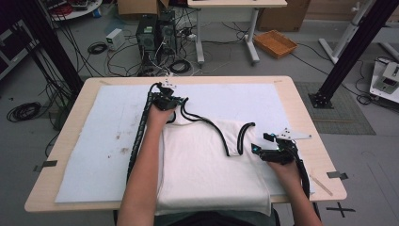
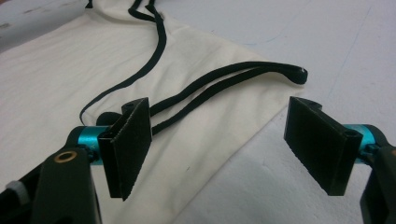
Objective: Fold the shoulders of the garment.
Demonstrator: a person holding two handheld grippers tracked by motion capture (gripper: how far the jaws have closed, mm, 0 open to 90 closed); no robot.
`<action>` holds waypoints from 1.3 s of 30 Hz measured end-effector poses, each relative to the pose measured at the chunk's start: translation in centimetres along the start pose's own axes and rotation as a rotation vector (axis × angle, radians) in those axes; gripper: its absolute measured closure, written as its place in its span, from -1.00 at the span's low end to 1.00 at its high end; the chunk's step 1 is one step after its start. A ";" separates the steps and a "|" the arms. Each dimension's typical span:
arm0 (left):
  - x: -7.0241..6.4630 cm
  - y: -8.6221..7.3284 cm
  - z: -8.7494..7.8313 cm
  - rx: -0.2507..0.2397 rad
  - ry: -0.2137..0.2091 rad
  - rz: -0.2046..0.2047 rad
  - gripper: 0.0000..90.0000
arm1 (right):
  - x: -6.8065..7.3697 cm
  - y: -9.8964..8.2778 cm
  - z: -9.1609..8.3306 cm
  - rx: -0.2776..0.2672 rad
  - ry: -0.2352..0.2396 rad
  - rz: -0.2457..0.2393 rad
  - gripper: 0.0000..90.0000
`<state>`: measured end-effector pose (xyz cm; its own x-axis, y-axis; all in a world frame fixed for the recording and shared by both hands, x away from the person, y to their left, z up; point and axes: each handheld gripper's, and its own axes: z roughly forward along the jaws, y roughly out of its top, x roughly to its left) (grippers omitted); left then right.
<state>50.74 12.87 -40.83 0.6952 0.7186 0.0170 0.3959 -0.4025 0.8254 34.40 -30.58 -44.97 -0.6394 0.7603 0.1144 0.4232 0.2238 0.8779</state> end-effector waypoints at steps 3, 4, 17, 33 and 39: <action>-1.5 -0.5 -1.6 -0.054 -0.024 0.005 0.89 | 0.0 0.0 0.0 -0.001 -0.002 -0.012 -0.47; -2.0 -0.6 -2.0 -0.063 -0.034 0.010 0.89 | 0.1 0.0 0.0 0.001 -0.002 -0.009 -0.47; -8.2 -2.6 -6.3 -0.188 -0.160 0.069 0.81 | 0.0 0.0 0.0 -0.001 -0.003 -0.009 -0.47; -10.9 -8.4 -8.5 -0.110 -0.150 -0.079 0.04 | 0.1 0.0 0.1 0.004 -0.010 -0.011 -0.47; -12.4 -8.5 -6.7 0.022 -0.202 -0.006 0.18 | 0.1 0.0 0.0 0.006 -0.009 -0.008 -0.45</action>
<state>34.77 11.14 -44.29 0.7979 0.5938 -0.1035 0.4123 -0.4126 0.8123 34.37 -30.46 -44.95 -0.6373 0.7637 0.1031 0.4221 0.2340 0.8758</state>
